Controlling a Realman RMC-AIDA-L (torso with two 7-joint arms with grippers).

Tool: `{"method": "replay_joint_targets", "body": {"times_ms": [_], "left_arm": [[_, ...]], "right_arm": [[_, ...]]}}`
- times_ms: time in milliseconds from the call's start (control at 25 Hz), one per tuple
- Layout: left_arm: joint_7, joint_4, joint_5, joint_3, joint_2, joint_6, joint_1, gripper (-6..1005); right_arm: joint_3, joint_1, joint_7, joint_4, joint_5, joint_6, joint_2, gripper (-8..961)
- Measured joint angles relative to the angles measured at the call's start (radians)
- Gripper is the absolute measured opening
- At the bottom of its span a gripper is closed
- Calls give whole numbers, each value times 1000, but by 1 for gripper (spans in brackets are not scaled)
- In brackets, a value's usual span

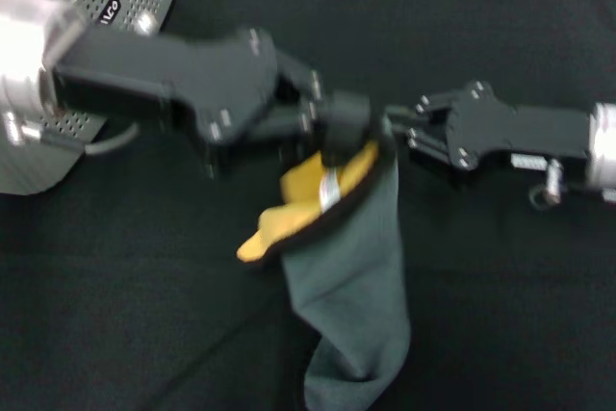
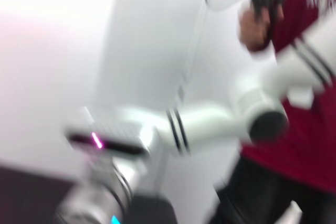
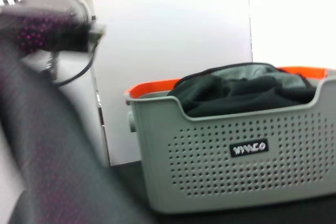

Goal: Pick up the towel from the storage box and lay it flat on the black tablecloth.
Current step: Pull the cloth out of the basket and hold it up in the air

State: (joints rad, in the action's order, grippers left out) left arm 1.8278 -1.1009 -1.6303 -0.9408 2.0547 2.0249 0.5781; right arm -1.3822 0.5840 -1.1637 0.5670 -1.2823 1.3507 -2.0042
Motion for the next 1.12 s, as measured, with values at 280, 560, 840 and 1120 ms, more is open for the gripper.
{"method": "replay_joint_targets", "body": {"times_ms": [280, 560, 840, 1120], "left_arm": [[-11, -2, 30, 70, 7, -95, 6, 15], [-7, -1, 37, 70, 23, -158, 10, 15], [3, -5, 86, 73, 32, -244, -3, 15], [11, -4, 130, 73, 33, -293, -11, 15]], "right_arm": [[0, -73, -9, -11, -4, 100, 0, 155], [21, -150, -8, -5, 0, 146, -6, 502], [130, -235, 9, 16, -3, 373, 0, 582], [31, -226, 27, 6, -7, 451, -18, 578]]}}
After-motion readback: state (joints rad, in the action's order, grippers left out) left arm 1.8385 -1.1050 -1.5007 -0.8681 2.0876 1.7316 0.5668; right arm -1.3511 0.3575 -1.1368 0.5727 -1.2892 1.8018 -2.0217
